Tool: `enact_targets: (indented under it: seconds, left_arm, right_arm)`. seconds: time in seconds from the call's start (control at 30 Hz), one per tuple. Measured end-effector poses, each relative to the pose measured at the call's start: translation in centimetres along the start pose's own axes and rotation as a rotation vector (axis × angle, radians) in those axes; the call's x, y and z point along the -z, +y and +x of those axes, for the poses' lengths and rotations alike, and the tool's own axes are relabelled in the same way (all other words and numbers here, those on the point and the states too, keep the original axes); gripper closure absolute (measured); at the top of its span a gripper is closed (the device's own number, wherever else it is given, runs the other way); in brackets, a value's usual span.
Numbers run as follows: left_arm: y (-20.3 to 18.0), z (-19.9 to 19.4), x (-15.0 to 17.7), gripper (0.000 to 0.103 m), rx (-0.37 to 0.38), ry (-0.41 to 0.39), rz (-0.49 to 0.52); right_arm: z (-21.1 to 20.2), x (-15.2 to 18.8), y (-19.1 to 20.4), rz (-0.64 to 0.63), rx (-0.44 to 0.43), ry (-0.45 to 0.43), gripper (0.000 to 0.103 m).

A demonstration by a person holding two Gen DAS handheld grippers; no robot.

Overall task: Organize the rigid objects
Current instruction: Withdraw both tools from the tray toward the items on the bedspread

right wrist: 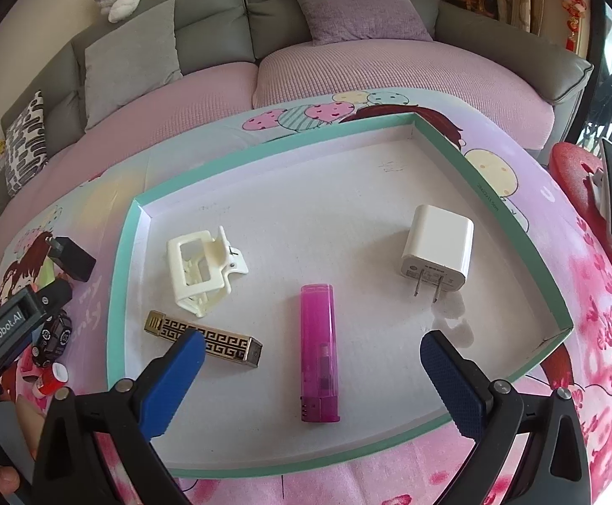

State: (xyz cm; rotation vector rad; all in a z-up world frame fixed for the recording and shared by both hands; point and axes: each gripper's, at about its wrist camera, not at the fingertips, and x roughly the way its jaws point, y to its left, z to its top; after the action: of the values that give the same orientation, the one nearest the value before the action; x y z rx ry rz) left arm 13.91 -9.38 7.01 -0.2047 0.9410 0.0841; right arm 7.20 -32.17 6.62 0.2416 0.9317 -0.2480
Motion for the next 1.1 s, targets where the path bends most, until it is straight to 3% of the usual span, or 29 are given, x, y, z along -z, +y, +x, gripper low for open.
enact_targets:
  seconds: [0.2,0.63,1.1]
  left_arm:
    - [2.7,-1.1,-1.0,0.006,-0.053,-0.033,-0.051]
    - [11.4,-2.1,-2.3,0.006,-0.196,-0.059,-0.209]
    - [18.2,-1.1,-1.9,0.006,-0.221,-0.020,-0.334]
  right_arm:
    - [-2.0,-0.5,2.5,-0.016,-0.062,-0.082,0.000]
    - [-1.2,0.9,10.0,-0.142,-0.146,-0.057,0.000]
    - [1.8,2.4,16.4,-0.210,-0.249,-0.017,0.000]
